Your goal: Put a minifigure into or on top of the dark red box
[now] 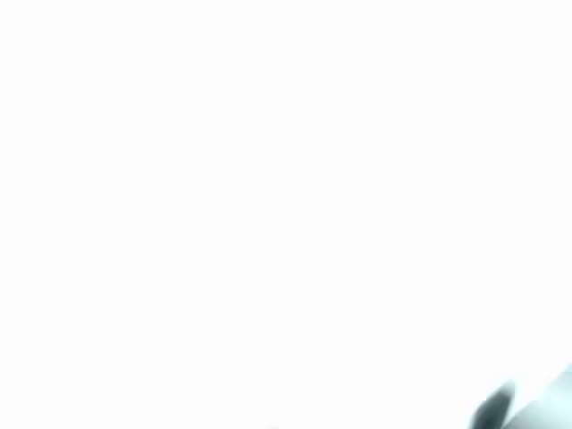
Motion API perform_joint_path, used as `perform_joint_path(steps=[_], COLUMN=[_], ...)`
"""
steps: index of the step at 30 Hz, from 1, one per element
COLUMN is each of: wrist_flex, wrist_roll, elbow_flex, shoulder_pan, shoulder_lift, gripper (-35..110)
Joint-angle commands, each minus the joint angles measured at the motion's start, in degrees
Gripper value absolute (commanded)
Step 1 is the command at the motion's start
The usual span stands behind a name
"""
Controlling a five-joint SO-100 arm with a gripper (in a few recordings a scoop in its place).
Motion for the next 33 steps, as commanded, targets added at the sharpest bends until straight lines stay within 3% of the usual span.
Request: perform_joint_path(steps=[1, 6, 11, 20, 33], wrist_flex=[1.49, 0.97, 4.75, 1.76, 1.85], wrist_roll=[0.70, -0.44, -4.83, 1.05, 1.41], elbow_flex=[7.73, 17.23, 29.36, 38.50, 38.50], shoulder_pan=[-12.48, -23.12, -26.46, -25.40, -24.61], shoulder_lift=[9.14, 12.92, 34.45, 33.66, 33.49], gripper=[0, 0, 0, 0, 0])
